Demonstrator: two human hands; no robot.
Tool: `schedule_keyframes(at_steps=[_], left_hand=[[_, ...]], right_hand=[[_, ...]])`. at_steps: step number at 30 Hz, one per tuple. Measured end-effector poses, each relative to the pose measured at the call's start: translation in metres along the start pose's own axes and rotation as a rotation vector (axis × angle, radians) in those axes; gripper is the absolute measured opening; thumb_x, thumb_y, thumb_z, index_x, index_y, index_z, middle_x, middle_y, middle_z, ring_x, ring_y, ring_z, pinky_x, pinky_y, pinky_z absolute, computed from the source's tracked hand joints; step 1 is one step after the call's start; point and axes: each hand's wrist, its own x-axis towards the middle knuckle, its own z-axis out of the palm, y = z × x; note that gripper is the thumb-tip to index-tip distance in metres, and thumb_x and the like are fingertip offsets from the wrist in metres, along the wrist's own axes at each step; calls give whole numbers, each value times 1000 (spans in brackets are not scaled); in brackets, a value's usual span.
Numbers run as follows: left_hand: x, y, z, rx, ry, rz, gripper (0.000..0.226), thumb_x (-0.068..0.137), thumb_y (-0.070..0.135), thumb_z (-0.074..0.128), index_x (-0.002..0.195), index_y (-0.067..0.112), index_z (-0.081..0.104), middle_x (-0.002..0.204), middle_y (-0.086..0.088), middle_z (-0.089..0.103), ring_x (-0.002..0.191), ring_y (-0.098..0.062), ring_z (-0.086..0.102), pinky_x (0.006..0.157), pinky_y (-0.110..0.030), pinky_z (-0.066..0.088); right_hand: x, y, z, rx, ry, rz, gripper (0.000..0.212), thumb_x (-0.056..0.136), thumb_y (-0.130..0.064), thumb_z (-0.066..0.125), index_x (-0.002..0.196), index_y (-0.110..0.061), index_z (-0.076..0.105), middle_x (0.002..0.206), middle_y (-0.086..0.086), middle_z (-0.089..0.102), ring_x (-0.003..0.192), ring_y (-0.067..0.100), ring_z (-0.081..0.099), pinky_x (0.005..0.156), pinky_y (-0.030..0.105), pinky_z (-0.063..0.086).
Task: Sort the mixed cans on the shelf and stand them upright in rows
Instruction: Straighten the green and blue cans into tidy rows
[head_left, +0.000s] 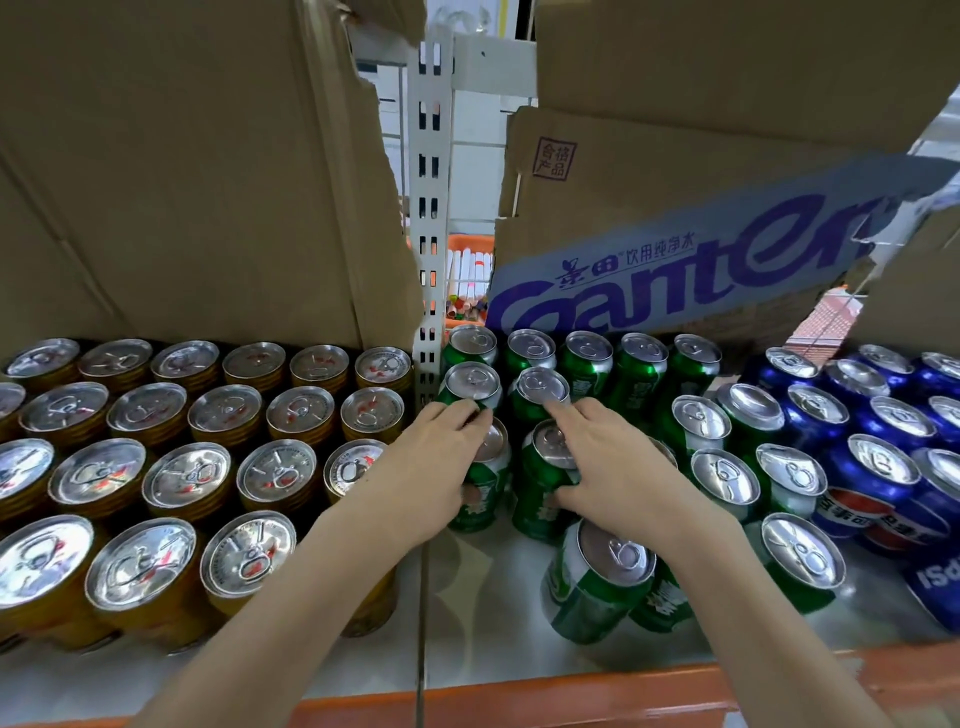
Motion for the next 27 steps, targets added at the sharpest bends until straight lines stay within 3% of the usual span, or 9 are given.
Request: schedule_keyframes(at_steps=[3,16,24,27], left_hand=[[1,-1,2,5,-2,-7,79,90,19,59,150,17,8,153,-1,14,137,-21,17,111,-26,16],[-1,-3,-1,-31,4,-16,78,87,6,55,149,15,10,154,-1,10,140,-21,13,112,-26,17],[-9,9,4,-60,88,-90,78,87,20,59,149,13,11,154,-1,4,141,-22,7,112,-27,18],[-17,23,8,-138,210,-109,71,88,28,59,147,15,22,154,-2,13,140,-20,11,112,-30,20]], right_hand=[[4,-6,-2,-19,-11,-10,62,79,-17,65,134,-12,36,126,5,37,113,23,42,90,26,38],[13,-7,0,81,10,19,71,76,-19,70,138,-13,35,127,7,36,115,23,41,93,30,40],[3,4,6,128,74,-29,81,79,-26,69,145,-14,23,139,8,32,126,26,36,102,32,35],[-11,12,-5,216,134,-52,76,84,-36,65,145,-16,26,141,5,34,129,21,35,101,25,28]])
